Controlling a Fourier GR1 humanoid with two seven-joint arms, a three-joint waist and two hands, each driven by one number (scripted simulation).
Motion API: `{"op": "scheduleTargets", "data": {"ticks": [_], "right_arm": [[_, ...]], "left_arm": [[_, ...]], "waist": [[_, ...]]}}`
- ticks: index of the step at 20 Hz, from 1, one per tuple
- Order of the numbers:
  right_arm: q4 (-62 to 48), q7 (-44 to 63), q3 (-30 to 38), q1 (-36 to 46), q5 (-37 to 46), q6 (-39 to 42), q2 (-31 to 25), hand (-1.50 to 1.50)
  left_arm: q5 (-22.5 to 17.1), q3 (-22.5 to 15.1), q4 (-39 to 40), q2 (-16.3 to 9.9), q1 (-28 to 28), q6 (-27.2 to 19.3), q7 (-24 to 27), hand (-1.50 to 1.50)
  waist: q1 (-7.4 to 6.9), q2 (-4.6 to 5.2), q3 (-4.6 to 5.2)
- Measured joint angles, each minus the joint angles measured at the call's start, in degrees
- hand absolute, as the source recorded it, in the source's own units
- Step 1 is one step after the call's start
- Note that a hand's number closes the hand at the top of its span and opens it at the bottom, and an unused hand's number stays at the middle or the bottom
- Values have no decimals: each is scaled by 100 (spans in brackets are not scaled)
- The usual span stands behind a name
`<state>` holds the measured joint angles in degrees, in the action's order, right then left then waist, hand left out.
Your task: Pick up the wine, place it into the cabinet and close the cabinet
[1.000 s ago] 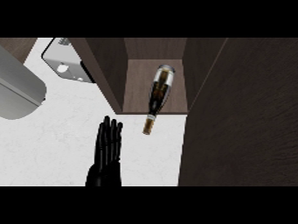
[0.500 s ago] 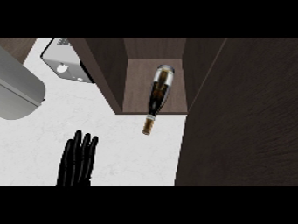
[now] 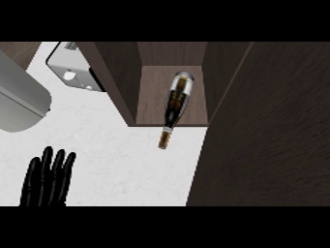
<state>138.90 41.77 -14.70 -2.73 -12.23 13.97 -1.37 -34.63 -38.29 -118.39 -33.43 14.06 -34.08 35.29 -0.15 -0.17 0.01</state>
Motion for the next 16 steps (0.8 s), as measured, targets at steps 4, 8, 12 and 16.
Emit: {"op": "scheduleTargets", "data": {"ticks": [4, 8, 12, 16], "right_arm": [[2, 131, -556, -168, -36, 43, 103, 150], [19, 88, -1238, -254, -20, 254, 75, 150], [41, 168, -1943, -266, 56, 79, 139, 150], [37, 182, -2467, -196, 317, -338, 137, 150]], "left_arm": [[-240, 436, -220, -236, 274, 221, 57, -150], [-547, 942, -354, -472, 545, 520, 91, -150], [-806, 1376, -438, -654, 828, 839, 117, -150], [-1127, 1946, -441, -926, 1101, 1246, 70, -150]], "waist": [[-3, -9, 0], [-5, -23, 3], [0, -32, 6], [-2, -37, 9]]}}
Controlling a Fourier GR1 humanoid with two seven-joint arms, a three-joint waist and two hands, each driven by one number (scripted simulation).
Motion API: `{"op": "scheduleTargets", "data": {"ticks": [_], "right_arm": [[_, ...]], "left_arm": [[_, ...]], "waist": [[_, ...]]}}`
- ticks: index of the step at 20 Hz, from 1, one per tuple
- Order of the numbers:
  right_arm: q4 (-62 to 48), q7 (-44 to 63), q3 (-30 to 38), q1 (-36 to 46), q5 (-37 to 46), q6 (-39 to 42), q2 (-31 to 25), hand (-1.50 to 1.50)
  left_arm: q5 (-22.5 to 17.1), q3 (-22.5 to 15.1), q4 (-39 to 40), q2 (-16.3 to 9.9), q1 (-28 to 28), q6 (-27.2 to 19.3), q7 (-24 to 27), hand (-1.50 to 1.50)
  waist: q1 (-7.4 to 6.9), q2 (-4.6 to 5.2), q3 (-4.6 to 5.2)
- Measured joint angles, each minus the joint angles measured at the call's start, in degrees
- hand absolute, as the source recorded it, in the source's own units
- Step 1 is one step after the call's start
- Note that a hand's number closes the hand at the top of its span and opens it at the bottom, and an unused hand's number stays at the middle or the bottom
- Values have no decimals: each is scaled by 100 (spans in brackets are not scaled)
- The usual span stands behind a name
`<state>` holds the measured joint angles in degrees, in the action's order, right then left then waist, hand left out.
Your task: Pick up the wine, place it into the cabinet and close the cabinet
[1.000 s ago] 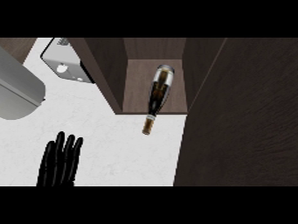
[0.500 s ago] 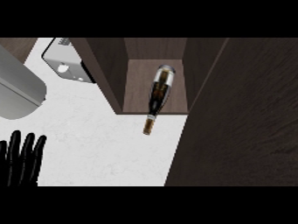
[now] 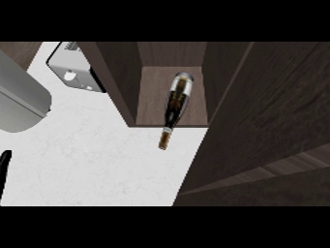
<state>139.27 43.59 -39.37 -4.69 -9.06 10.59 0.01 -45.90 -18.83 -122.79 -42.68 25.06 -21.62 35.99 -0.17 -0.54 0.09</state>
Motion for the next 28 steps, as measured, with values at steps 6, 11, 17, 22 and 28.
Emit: {"op": "scheduleTargets", "data": {"ticks": [6, 11, 17, 22, 28], "right_arm": [[42, -34, -492, 171, 737, -905, -164, 150], [-92, -204, -800, 604, 1196, -1604, -232, 150], [-177, -272, -1007, 1303, 1572, -2268, -581, 150], [-296, -104, -1164, 2092, 1573, -2846, -903, 150], [-580, -5, -1063, 3051, 1020, -3398, -989, 150]], "left_arm": [[-289, 550, 226, -151, 204, 576, -19, -150], [-396, 818, 279, -235, 256, 826, -96, -150], [-654, 1056, 377, -239, 191, 1146, -294, -150], [-823, 1176, 359, -219, 50, 1291, -506, -150], [-793, 1109, 342, -91, -138, 1225, -663, -150]], "waist": [[5, -4, 5], [-15, -9, 7], [-36, 9, 8], [-81, 27, 11], [-162, 57, 11]]}}
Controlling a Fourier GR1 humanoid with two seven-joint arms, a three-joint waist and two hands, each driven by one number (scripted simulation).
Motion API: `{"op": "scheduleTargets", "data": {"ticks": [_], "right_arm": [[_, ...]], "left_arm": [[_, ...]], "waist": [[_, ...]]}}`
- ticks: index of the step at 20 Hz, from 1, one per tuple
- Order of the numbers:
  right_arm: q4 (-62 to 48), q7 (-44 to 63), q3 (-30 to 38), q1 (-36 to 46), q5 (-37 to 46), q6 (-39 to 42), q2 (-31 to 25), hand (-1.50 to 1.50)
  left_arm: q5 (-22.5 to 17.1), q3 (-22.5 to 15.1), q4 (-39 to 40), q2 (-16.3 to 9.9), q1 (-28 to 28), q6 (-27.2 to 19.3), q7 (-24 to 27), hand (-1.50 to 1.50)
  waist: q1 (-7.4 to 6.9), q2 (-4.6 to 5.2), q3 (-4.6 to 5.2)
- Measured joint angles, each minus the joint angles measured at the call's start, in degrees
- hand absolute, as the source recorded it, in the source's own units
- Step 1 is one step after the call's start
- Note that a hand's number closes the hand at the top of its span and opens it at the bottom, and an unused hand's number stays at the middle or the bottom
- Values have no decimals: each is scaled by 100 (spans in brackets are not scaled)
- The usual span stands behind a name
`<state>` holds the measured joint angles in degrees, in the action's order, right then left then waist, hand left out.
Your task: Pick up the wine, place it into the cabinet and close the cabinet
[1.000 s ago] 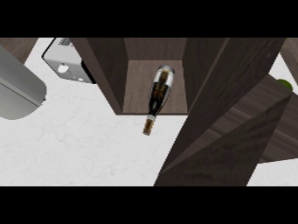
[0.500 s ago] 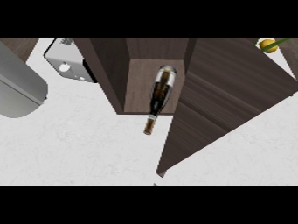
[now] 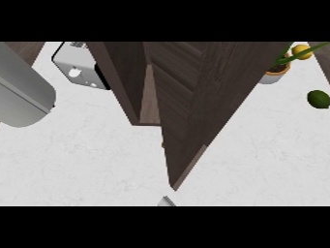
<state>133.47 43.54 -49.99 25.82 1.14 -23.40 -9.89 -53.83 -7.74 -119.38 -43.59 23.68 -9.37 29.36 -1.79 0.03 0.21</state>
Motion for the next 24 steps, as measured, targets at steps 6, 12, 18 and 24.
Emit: {"op": "scheduleTargets", "data": {"ticks": [6, 12, 18, 24], "right_arm": [[-1286, -126, 582, 1611, -692, -435, 651, 150], [-2898, -521, 1334, 3170, -1314, -542, 908, 150], [-4447, -1117, 1859, 4010, -1174, -119, 973, 150], [-5661, -1794, 2524, 4274, -1290, 430, 955, 150]], "left_arm": [[93, -101, -4, 130, -283, -217, -200, -150], [113, 7, 170, 245, -484, -223, -324, -150], [218, 14, 169, 405, -455, -216, -379, -150], [336, 135, 144, 512, -528, -230, -533, -150]], "waist": [[-49, 21, -5], [-37, 20, -7], [-2, 16, -11], [41, 14, -15]]}}
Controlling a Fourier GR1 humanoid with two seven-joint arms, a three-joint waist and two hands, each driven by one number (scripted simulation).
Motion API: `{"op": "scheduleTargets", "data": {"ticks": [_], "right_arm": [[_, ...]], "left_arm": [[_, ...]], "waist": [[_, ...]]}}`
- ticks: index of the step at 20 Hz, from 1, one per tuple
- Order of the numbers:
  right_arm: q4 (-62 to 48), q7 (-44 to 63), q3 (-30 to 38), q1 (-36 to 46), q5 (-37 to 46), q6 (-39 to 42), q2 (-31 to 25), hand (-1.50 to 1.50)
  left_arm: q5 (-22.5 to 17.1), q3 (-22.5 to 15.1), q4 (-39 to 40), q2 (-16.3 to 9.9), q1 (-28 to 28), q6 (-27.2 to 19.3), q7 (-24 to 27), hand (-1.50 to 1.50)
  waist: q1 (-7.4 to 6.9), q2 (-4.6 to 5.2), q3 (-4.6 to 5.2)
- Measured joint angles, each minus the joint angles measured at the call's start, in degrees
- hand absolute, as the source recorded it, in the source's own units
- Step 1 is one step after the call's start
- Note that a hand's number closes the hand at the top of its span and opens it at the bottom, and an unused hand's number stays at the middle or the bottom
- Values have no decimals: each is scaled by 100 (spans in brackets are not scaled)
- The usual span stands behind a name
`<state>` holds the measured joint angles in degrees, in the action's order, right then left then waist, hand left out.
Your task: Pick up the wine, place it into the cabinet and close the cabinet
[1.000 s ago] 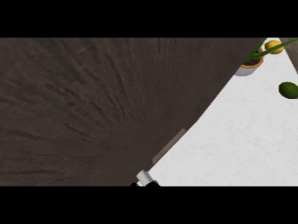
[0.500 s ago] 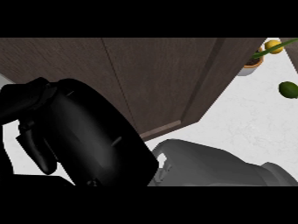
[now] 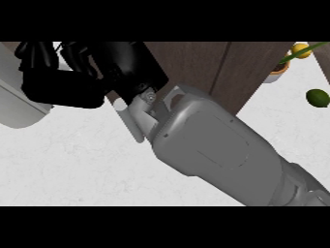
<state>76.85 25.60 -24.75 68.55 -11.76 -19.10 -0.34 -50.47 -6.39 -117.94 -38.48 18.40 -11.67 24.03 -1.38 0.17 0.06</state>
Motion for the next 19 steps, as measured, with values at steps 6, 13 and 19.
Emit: {"op": "scheduleTargets", "data": {"ticks": [6, 13, 19], "right_arm": [[-692, -519, 315, 137, -98, 459, 36, 150], [-1200, -1240, 460, 139, -26, 926, -13, 150], [-1359, -1665, 408, 88, 184, 1181, -177, 150]], "left_arm": [[221, -13, -1, 188, 123, 125, -19, -150], [225, 84, 15, 204, -112, 97, -251, -150], [296, 48, 147, 277, -240, 144, -269, -150]], "waist": [[-1, -83, 4], [-32, -188, 11], [-45, -241, 24]]}}
